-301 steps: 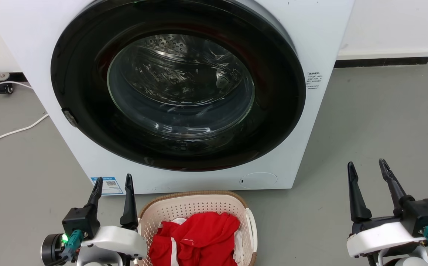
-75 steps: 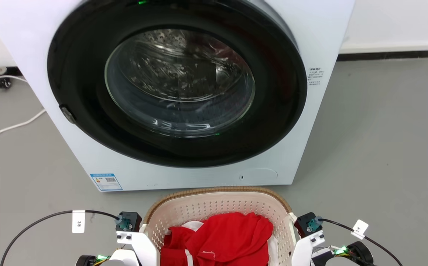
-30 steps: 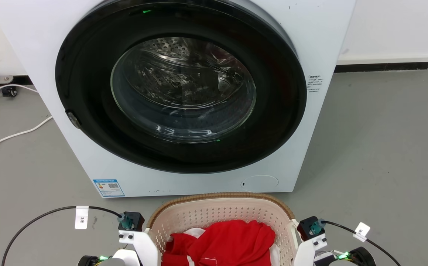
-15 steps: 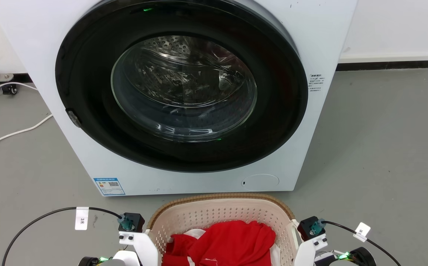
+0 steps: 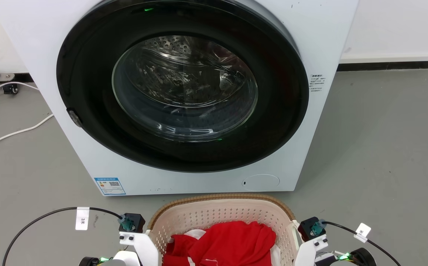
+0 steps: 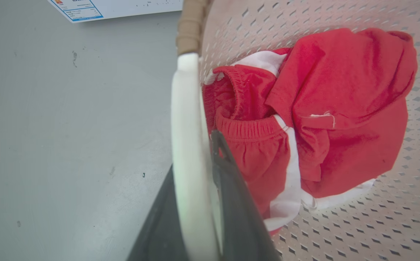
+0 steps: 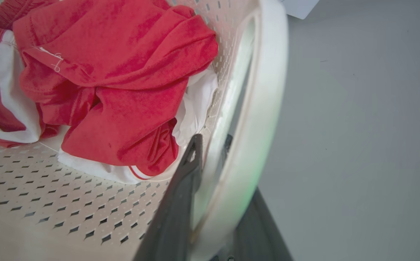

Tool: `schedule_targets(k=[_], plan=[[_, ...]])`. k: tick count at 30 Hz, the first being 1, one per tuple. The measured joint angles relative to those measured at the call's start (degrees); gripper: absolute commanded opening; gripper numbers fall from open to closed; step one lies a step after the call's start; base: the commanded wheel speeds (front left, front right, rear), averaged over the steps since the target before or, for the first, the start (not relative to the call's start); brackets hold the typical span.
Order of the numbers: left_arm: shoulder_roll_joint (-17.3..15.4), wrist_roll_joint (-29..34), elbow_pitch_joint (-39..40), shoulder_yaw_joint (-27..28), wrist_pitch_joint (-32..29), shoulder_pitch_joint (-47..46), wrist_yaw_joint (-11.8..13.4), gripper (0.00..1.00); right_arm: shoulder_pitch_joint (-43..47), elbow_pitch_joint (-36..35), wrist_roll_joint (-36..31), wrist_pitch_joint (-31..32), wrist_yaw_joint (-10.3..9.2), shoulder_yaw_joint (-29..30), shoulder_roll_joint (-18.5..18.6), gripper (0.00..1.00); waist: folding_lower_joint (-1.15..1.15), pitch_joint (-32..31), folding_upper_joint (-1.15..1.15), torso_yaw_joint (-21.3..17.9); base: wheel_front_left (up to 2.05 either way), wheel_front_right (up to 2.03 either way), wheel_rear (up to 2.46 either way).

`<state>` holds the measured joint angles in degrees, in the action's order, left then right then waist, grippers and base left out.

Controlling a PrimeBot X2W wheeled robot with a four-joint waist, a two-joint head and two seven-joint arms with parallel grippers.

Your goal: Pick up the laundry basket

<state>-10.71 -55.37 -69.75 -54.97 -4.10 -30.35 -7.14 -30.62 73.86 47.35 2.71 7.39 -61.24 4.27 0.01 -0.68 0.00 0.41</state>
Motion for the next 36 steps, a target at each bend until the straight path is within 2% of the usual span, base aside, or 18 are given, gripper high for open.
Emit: schedule_targets(k=[36], plan=[[-0.15, -5.64, -0.42, -5.79, 0.77, -0.45, 0.00, 0.00, 0.01, 0.02, 1.69, -0.05, 0.01, -1.65, 0.44, 0.00, -0.01, -0.07, 0.00, 0.16, 0.00, 0.00, 0.00]])
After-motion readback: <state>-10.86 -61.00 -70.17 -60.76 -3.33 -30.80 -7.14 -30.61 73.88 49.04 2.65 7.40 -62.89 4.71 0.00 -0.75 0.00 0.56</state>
